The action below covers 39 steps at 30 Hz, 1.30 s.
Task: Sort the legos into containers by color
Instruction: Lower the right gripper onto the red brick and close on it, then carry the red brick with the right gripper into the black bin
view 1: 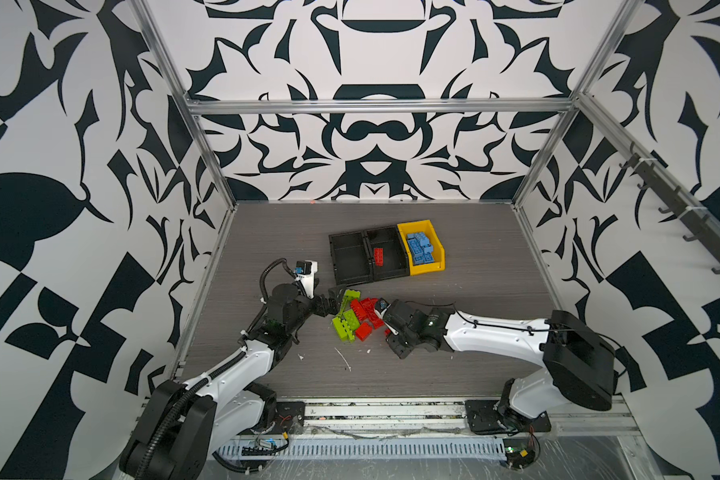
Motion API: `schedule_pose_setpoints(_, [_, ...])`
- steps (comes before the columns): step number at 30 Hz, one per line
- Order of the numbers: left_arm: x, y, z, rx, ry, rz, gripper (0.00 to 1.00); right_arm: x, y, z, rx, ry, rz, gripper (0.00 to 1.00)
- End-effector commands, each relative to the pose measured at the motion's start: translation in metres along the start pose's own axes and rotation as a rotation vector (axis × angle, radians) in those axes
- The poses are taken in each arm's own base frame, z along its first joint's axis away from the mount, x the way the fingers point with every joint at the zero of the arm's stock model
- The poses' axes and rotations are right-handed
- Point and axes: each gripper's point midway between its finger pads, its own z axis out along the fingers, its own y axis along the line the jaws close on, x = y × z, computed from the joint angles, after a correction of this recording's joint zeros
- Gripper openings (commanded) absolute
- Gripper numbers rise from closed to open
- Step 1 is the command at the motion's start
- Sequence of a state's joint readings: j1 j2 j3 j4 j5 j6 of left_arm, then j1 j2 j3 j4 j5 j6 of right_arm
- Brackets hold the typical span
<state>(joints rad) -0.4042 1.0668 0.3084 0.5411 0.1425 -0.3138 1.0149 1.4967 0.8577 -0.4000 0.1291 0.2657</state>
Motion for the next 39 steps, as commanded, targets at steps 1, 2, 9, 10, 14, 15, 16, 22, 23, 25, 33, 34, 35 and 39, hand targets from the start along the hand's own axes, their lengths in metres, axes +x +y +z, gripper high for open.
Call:
schedule_pose_setpoints(1, [-0.015,-0.007,-0.001,0.021,-0.034,0.015,1.0,-0.046,-0.014,-0.038,0.027,-0.135,0.044,0.24])
schedule_pose_setpoints(2, [-0.014,-0.007,-0.001,0.023,-0.033,0.017,1.0,-0.056,-0.021,-0.046,0.025,-0.159,0.061,0.24])
schedule_pose_setpoints(9, [-0.017,-0.009,-0.004,0.028,-0.047,0.021,1.0,-0.126,-0.072,-0.085,0.054,-0.278,0.124,0.24])
schedule_pose_setpoints(10, [-0.018,-0.012,-0.004,0.045,-0.052,0.025,1.0,-0.138,-0.077,-0.086,0.063,-0.309,0.111,0.24])
schedule_pose_setpoints(14, [-0.019,-0.019,-0.006,0.082,-0.064,0.033,1.0,-0.177,-0.099,-0.075,0.07,-0.347,0.113,0.24])
schedule_pose_setpoints(15, [-0.018,-0.019,-0.007,0.084,-0.064,0.034,1.0,-0.183,-0.104,-0.071,0.077,-0.343,0.116,0.24])
schedule_pose_setpoints(16, [-0.019,-0.019,-0.007,0.085,-0.066,0.034,1.0,-0.192,-0.109,-0.067,0.085,-0.345,0.12,0.25])
schedule_pose_setpoints(22, [-0.022,-0.018,-0.012,0.069,-0.086,0.044,1.0,-0.225,-0.148,-0.03,0.136,-0.336,0.202,0.26])
schedule_pose_setpoints(23, [-0.023,-0.016,-0.013,0.061,-0.089,0.044,1.0,-0.227,-0.155,-0.022,0.148,-0.327,0.223,0.26])
schedule_pose_setpoints(25, [-0.022,-0.011,-0.014,0.032,-0.088,0.036,1.0,-0.228,-0.165,-0.009,0.192,-0.309,0.246,0.26])
schedule_pose_setpoints(33, [-0.021,-0.007,-0.013,0.013,-0.091,0.024,1.0,-0.233,-0.174,0.025,0.225,-0.275,0.282,0.27])
schedule_pose_setpoints(34, [-0.021,-0.008,-0.012,0.019,-0.09,0.022,1.0,-0.234,-0.174,0.028,0.224,-0.273,0.281,0.27])
schedule_pose_setpoints(35, [-0.02,-0.008,-0.012,0.019,-0.086,0.017,1.0,-0.234,-0.175,0.031,0.226,-0.269,0.281,0.27])
schedule_pose_setpoints(39, [-0.018,-0.002,-0.009,-0.013,-0.078,0.007,1.0,-0.232,-0.175,0.037,0.225,-0.273,0.286,0.28])
